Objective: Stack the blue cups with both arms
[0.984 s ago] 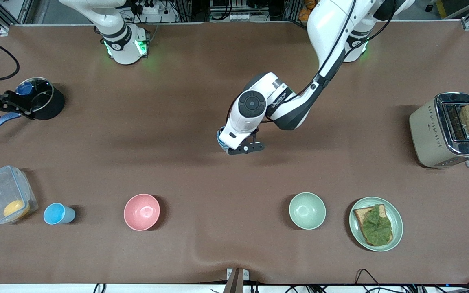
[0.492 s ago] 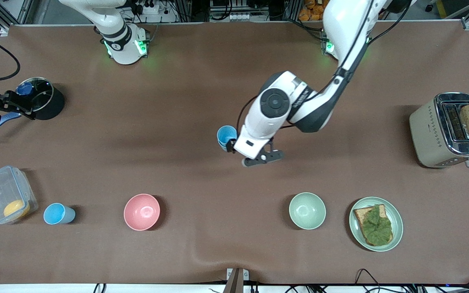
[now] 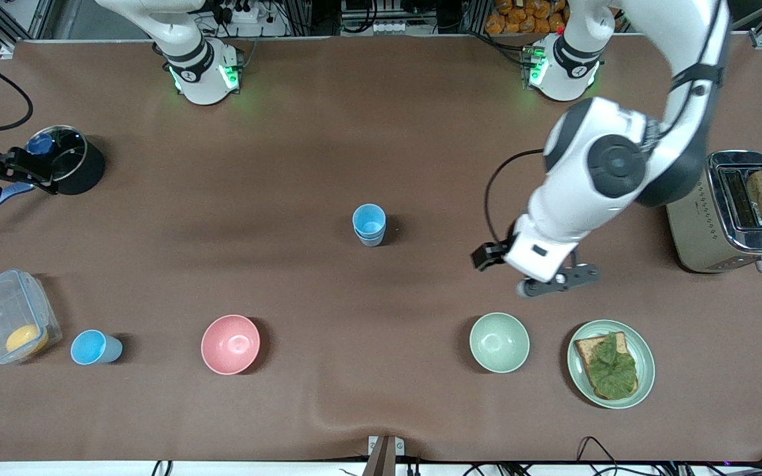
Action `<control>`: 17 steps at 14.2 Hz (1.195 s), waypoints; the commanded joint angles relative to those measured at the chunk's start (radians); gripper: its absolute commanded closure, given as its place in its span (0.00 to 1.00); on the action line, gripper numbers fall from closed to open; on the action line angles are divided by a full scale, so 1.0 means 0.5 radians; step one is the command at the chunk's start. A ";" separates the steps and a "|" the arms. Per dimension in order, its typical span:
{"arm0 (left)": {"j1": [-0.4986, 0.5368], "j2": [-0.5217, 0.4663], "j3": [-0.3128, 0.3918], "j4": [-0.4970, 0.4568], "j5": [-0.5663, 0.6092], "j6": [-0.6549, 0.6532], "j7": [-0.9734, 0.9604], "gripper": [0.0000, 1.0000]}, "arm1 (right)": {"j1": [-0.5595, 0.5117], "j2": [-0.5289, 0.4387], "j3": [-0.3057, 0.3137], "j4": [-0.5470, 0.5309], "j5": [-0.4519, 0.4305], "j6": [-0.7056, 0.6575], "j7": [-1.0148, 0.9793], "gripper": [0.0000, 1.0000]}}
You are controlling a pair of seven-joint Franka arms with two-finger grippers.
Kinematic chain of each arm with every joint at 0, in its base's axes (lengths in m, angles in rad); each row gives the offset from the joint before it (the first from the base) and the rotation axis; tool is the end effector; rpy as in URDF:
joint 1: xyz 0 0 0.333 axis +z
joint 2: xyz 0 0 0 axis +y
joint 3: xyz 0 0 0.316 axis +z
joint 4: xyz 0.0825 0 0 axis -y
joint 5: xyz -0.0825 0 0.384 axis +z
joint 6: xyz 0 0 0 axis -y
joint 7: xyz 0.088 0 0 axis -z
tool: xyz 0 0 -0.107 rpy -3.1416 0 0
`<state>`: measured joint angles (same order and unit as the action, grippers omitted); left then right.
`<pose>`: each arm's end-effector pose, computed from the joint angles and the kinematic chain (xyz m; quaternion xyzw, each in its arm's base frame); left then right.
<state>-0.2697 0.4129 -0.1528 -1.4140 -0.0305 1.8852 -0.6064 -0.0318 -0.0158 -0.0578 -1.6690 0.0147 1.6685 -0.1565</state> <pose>0.6338 -0.2685 0.4731 0.9931 0.1032 0.0052 0.0546 0.5545 -0.0486 0.5952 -0.9994 -0.0328 -0.0085 0.0068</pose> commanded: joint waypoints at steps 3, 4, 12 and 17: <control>0.241 -0.276 -0.010 -0.050 -0.016 -0.267 0.432 0.00 | -0.038 -0.005 0.030 0.012 -0.008 -0.014 0.025 0.00; 0.251 -0.356 0.002 -0.089 0.000 -0.273 0.506 0.00 | -0.038 -0.005 0.030 0.012 -0.005 -0.014 0.025 0.00; 0.273 -0.632 0.207 -0.166 0.009 -0.659 0.979 0.00 | -0.044 -0.002 0.030 0.012 -0.002 -0.014 0.025 0.00; 0.269 -0.755 0.305 -0.166 0.196 -0.880 1.130 0.00 | -0.047 -0.002 0.027 0.012 -0.002 -0.014 0.025 0.00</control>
<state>-0.1311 0.0716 -0.0054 -1.4641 0.0377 1.4613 -0.0608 -0.0322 -0.0158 -0.0592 -1.6690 0.0148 1.6682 -0.1557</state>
